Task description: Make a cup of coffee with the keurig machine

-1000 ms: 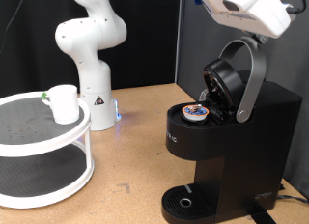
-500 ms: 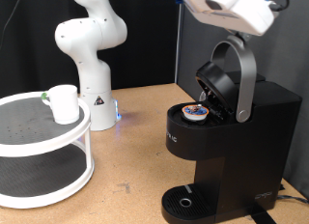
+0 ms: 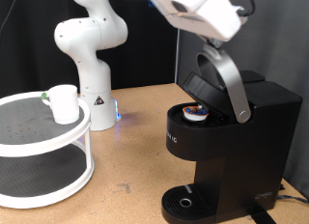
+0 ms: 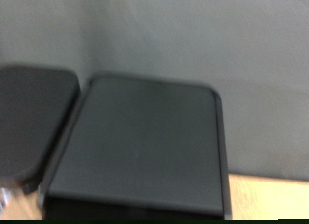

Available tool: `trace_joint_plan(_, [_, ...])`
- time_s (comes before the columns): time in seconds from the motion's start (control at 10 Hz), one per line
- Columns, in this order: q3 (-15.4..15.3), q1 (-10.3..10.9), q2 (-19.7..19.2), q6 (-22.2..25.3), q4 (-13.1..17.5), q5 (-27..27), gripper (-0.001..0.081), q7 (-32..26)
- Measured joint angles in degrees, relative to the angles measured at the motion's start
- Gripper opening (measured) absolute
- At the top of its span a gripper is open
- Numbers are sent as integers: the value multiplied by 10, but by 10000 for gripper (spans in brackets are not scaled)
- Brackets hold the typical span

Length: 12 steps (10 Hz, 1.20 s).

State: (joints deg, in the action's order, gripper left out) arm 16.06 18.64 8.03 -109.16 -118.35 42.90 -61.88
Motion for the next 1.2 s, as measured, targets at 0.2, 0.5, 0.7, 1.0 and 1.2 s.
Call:
trace_joint_plan(0.2, [3,-15,-1,-17,-11,-37,0,6])
trace_joint_plan(0.5, [10,-25,-6,-17,-18,-72,0,1])
trace_joint_plan(0.7, [17,-30,-12,-17,-29,-98,0,-8])
trace_joint_plan(1.0, [25,-40,-32,-41,-57,-110,0,-40])
trace_joint_plan(1.2, [28,-40,-43,-66,-75,-107,0,-57])
